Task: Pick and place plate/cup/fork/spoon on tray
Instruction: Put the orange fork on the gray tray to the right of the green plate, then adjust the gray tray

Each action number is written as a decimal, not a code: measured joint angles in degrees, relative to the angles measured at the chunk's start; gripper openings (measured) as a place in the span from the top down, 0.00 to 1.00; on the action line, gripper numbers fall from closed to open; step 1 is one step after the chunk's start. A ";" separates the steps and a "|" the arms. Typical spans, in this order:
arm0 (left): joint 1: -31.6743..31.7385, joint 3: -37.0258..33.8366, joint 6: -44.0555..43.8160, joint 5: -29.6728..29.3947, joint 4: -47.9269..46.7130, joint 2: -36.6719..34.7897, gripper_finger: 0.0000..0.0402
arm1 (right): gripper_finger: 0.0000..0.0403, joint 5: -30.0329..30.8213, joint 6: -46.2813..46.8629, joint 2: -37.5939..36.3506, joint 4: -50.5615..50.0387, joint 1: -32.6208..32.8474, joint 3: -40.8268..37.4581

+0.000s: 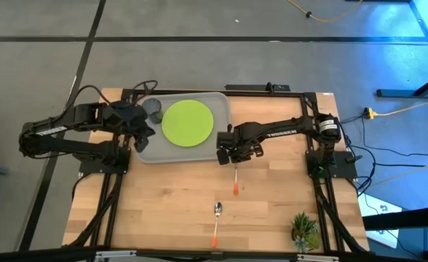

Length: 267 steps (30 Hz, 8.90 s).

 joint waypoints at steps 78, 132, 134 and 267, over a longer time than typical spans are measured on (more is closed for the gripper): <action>0.02 0.00 3.49 4.92 3.03 0.00 0.89 | 0.98 3.70 2.78 5.20 6.23 2.94 -3.48; 0.04 0.00 4.81 4.39 2.95 -0.02 0.89 | 0.98 4.72 -22.22 13.13 9.55 -19.15 13.29; 0.04 0.00 4.83 4.30 2.97 -0.02 0.89 | 0.98 5.88 -22.49 13.32 10.34 -19.59 13.29; -10.85 -38.16 -27.28 -4.69 18.58 0.50 1.00 | 1.00 -5.09 -41.86 14.29 4.46 -1.69 7.37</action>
